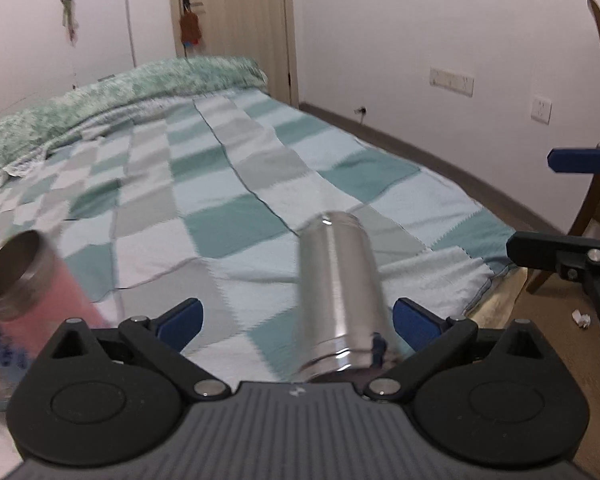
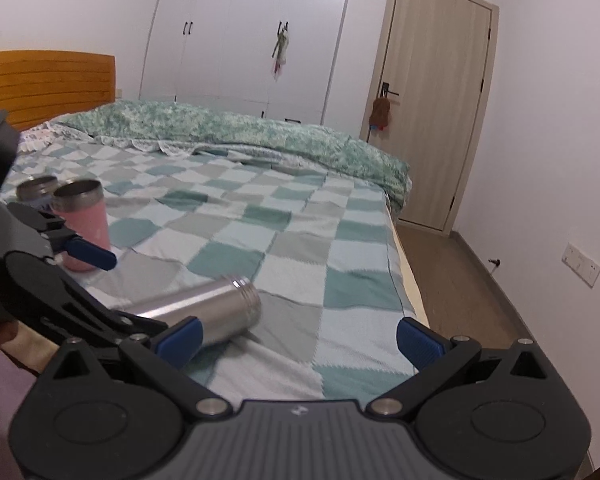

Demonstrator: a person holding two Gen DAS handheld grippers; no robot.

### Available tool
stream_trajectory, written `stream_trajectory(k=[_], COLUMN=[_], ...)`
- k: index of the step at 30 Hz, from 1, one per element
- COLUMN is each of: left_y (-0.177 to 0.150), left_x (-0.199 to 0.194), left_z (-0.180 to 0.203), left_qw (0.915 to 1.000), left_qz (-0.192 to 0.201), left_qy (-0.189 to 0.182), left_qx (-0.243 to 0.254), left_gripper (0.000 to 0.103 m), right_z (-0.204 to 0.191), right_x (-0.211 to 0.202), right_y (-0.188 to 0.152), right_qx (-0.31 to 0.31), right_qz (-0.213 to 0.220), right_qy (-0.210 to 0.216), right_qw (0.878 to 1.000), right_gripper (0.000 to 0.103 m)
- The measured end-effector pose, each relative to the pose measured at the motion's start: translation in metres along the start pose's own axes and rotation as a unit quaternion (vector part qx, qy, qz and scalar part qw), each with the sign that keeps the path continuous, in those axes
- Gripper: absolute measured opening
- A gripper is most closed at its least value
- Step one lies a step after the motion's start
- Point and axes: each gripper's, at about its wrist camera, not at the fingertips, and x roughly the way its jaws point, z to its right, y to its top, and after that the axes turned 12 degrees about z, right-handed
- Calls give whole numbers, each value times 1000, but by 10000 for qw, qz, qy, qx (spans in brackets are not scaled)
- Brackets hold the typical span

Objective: Flip cup upright
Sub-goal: 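Close the right gripper around the silver tumbler's body, then lift the silver tumbler with the right gripper and rotate it upright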

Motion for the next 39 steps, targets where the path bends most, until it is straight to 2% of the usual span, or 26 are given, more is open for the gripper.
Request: stream_trajectory(k=[5,11,17,23,31,39], left_y=[-8,-26,-38,-46,-50,-49], left_x=[-29,-49,-58,-51,-38,-26], left_z=[-42,-94,-133,-155,-166,-169], left_qw=[9998,9992,9992,9991,9989,9988], left_qz=[102,136,225,274,274,183], left_qy=[165,344,275,98,-166,-264], left_qx=[-77,-177,-180,-311,-349,-361], left_gripper=[103,103,103,103,103,103], right_z=[-27,-66,-96,-107,-111,-99], right_x=[4,28,57,84,117,148], right_y=[16,24,26,23,21,14], right_qx=[161,304,474,810,1065,1420], right_qz=[-113,-433,-841,-1330,-1761,-2274], right_qy=[27,86,-108,-439,-761,-1165], right_qw=[9998,9986,9953,9868,9756,9563], right_gripper=[103,103,103,103,103,103])
